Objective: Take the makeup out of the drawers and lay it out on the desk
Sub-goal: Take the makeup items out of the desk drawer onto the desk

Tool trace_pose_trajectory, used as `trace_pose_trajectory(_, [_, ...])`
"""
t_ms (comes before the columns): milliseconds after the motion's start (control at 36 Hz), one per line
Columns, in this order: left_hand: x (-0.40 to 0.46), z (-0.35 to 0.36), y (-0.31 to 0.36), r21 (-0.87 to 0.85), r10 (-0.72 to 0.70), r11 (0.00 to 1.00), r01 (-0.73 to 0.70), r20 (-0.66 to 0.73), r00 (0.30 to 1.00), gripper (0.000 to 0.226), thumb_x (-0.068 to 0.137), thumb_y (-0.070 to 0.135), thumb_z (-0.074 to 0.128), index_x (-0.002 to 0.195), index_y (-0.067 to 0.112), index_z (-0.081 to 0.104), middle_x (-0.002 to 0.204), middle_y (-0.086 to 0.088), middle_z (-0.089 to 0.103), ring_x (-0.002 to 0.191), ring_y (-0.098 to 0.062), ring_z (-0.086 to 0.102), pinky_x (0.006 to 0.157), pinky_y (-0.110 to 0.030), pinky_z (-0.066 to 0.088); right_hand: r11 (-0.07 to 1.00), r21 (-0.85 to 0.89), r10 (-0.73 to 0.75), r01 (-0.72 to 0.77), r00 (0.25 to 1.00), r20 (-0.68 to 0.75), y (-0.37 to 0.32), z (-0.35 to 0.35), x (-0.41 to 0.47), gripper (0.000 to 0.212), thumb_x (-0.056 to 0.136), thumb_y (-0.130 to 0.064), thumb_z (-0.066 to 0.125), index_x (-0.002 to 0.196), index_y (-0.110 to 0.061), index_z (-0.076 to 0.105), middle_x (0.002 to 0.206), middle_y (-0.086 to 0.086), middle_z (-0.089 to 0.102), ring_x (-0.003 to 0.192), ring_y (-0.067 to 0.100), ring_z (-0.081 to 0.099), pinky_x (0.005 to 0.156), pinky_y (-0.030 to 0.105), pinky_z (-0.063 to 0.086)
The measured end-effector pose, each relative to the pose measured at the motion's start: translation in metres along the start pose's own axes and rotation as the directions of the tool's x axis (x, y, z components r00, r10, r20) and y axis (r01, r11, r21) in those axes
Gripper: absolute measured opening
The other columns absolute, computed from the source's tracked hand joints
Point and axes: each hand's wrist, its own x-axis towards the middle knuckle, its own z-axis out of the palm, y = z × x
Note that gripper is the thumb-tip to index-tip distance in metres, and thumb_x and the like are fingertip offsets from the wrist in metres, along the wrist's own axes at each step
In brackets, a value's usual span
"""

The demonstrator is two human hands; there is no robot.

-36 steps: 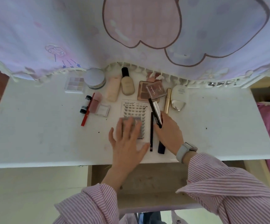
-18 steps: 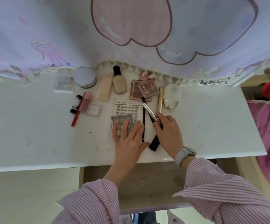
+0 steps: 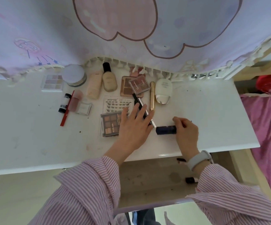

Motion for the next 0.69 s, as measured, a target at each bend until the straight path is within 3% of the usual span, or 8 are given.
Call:
trace_pose_trajectory(56, [-0.006, 0.002, -0.001, 0.01, 0.01, 1.0, -0.01, 0.014, 1.0, 0.053, 0.096, 0.047, 0.028, 0.143, 0.024, 0.032, 0.151, -0.006, 0.029, 0.14, -0.027, 0.023, 0.109, -0.054, 0.013, 0.996, 0.064, 0.059, -0.059, 0.998, -0.005, 0.001, -0.007, 0.004, 0.023, 0.093, -0.022, 0.053, 0.097, -0.004, 0.067, 0.093, 0.01, 0.064, 0.085, 0.019, 0.054, 0.078, 0.025, 0.038])
trace_pose_trajectory(222, [-0.02, 0.004, -0.004, 0.037, 0.126, 0.991, -0.126, -0.012, 0.992, 0.052, 0.086, 0.055, 0.031, 0.116, 0.023, 0.058, 0.14, -0.009, 0.047, 0.129, -0.026, 0.045, 0.106, -0.053, 0.018, 0.999, 0.031, 0.031, -0.034, 0.995, 0.096, -0.002, -0.006, 0.001, 0.023, 0.094, -0.022, 0.05, 0.108, -0.01, 0.064, 0.1, 0.002, 0.061, 0.089, 0.013, 0.053, 0.079, 0.025, 0.04])
trace_pose_trajectory(361, [-0.023, 0.006, -0.009, 0.039, 0.171, 0.985, -0.168, -0.067, 0.983, 0.051, 0.075, 0.052, 0.065, 0.113, 0.018, 0.063, 0.136, -0.013, 0.051, 0.122, -0.026, 0.053, 0.101, -0.056, 0.034, 0.981, -0.109, -0.128, 0.158, 0.963, 0.237, 0.007, 0.0, -0.015, 0.04, 0.092, -0.017, 0.053, 0.131, -0.013, 0.047, 0.124, 0.002, 0.044, 0.114, 0.018, 0.044, 0.099, 0.027, 0.037])
trace_pose_trajectory(444, [-0.022, 0.006, -0.014, 0.052, 0.163, 0.986, -0.158, -0.111, 0.98, 0.056, 0.073, 0.048, 0.07, 0.118, 0.016, 0.062, 0.133, -0.013, 0.054, 0.122, -0.026, 0.053, 0.1, -0.058, 0.034, 0.874, -0.264, -0.316, 0.408, 0.89, 0.33, 0.012, 0.0, -0.021, 0.043, 0.093, -0.016, 0.051, 0.135, -0.01, 0.043, 0.123, 0.008, 0.049, 0.113, 0.024, 0.042, 0.094, 0.019, 0.028])
trace_pose_trajectory(500, [-0.024, 0.006, -0.016, 0.058, 0.166, 0.985, -0.16, -0.11, 0.98, 0.059, 0.076, 0.05, 0.066, 0.123, 0.016, 0.06, 0.134, -0.012, 0.053, 0.125, -0.027, 0.05, 0.101, -0.06, 0.032, 0.866, -0.218, -0.348, 0.451, 0.855, 0.384, 0.01, 0.0, -0.024, 0.047, 0.092, -0.015, 0.053, 0.137, -0.01, 0.041, 0.12, 0.009, 0.05, 0.106, 0.02, 0.046, 0.092, 0.019, 0.033])
trace_pose_trajectory(583, [-0.029, 0.003, -0.02, 0.053, 0.181, 0.983, -0.178, -0.076, 0.981, 0.061, 0.084, 0.055, 0.042, 0.131, 0.018, 0.052, 0.14, -0.011, 0.048, 0.131, -0.031, 0.042, 0.104, -0.063, 0.024, 0.849, -0.155, -0.406, 0.504, 0.812, 0.42, 0.01, 0.003, -0.029, 0.049, 0.09, -0.011, 0.056, 0.137, -0.008, 0.042, 0.117, 0.009, 0.049, 0.089, 0.012, 0.048, 0.087, 0.021, 0.043])
trace_pose_trajectory(694, [-0.04, 0.002, -0.03, 0.067, 0.202, 0.978, -0.2, -0.028, 0.979, 0.068, 0.082, 0.061, 0.031, 0.137, 0.023, 0.042, 0.147, -0.009, 0.039, 0.139, -0.031, 0.028, 0.107, -0.063, 0.014, 0.839, -0.144, -0.43, 0.524, 0.802, 0.414, 0.009, 0.008, -0.034, 0.051, 0.091, -0.011, 0.055, 0.139, -0.013, 0.04, 0.113, 0.005, 0.044, 0.077, 0.012, 0.049, 0.077, 0.017, 0.042])
